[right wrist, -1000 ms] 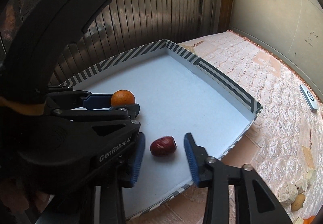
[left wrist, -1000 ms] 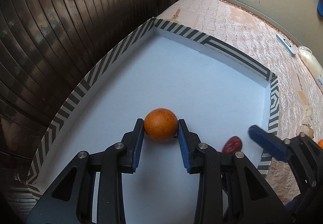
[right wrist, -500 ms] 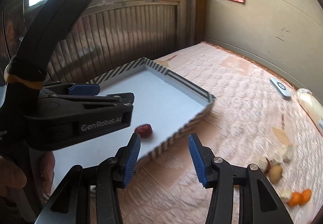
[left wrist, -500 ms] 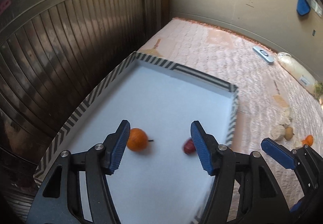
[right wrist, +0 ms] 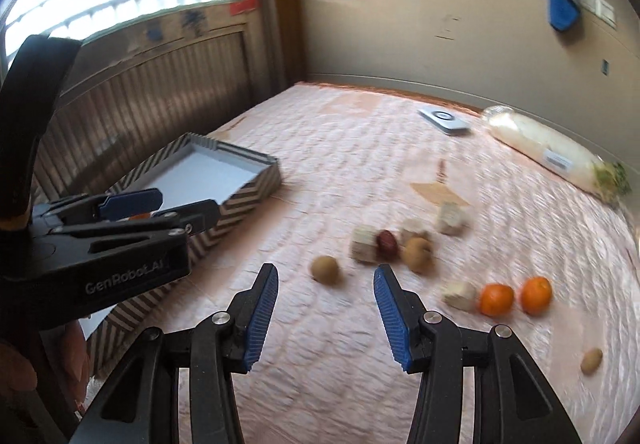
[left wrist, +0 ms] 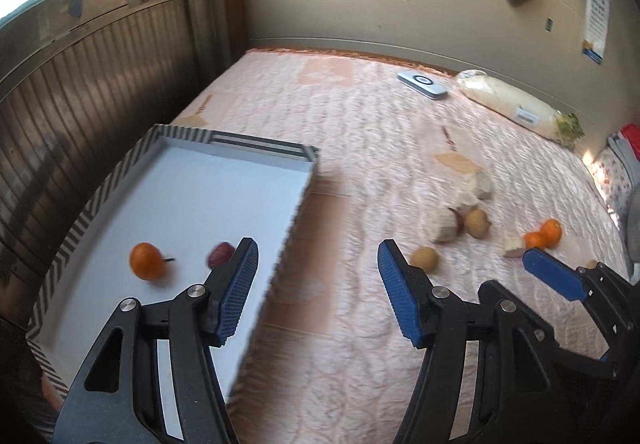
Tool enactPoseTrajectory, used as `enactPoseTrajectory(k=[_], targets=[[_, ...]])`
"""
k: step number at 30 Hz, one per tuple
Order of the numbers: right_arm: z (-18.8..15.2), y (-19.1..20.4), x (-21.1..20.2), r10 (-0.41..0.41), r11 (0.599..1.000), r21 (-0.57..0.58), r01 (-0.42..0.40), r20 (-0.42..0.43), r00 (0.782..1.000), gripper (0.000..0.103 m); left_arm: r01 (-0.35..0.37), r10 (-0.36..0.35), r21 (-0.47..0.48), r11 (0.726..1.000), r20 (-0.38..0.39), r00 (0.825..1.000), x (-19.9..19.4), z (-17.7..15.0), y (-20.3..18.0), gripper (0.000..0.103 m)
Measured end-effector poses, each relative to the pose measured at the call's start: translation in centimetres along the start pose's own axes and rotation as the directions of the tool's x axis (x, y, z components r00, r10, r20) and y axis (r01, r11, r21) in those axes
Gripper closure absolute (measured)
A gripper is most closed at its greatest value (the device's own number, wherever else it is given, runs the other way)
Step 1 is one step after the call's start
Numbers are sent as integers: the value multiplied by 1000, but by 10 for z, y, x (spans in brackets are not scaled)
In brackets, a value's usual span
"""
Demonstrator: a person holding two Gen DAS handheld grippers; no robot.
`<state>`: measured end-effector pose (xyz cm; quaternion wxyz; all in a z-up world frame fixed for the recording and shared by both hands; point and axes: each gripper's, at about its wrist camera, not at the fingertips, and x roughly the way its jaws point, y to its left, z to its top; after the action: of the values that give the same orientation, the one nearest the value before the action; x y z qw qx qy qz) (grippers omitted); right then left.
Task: Organize fruits
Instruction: 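Move both open grippers back toward the remaining fruits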
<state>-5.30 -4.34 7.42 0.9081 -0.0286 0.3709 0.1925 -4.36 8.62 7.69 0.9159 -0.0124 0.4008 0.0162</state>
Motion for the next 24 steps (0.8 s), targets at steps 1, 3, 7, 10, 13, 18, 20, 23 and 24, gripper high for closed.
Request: enactPoseTrajectory(k=[1,3,7,10,13,18,20,23,24], targets=[[-1,-6,-3,-8,1000,12,8,1,1000,55,11,-11,7,1000,-1,1000,0,-1,-5,40],[-7,-18,-13,-31,999,33,31,1,1000,55,26,-26,19,999,-5,1000,0,-4,-13,40],[-18,-39,-23,-74,995,63,74,-11,997,55,63,-62,30,998,-27,998,3,-6,-22,40],[-28,-55,-30,-96,991,96,97,-15,995,55,99,-98,29,995,-44,994,5,-10,-25,40],[-37,-70,-36,-119,986,118,120,-18,993,55,107,-104,52,993,-53,993,9,-14,-29,40],[-48,-92,-40,-137,977,157,141,-34,990,55,131,-124,69,989,-99,987,23,-19,-38,40],[-50,-98,-42,-139,974,176,142,-34,990,55,126,-117,72,989,-112,987,31,-20,-42,40],[-51,-104,-43,-136,972,189,140,-34,990,55,119,-109,86,989,-116,987,41,-20,-49,40],[-51,-105,-43,-135,972,190,139,-34,990,55,127,-116,91,988,-117,986,43,-19,-51,40]])
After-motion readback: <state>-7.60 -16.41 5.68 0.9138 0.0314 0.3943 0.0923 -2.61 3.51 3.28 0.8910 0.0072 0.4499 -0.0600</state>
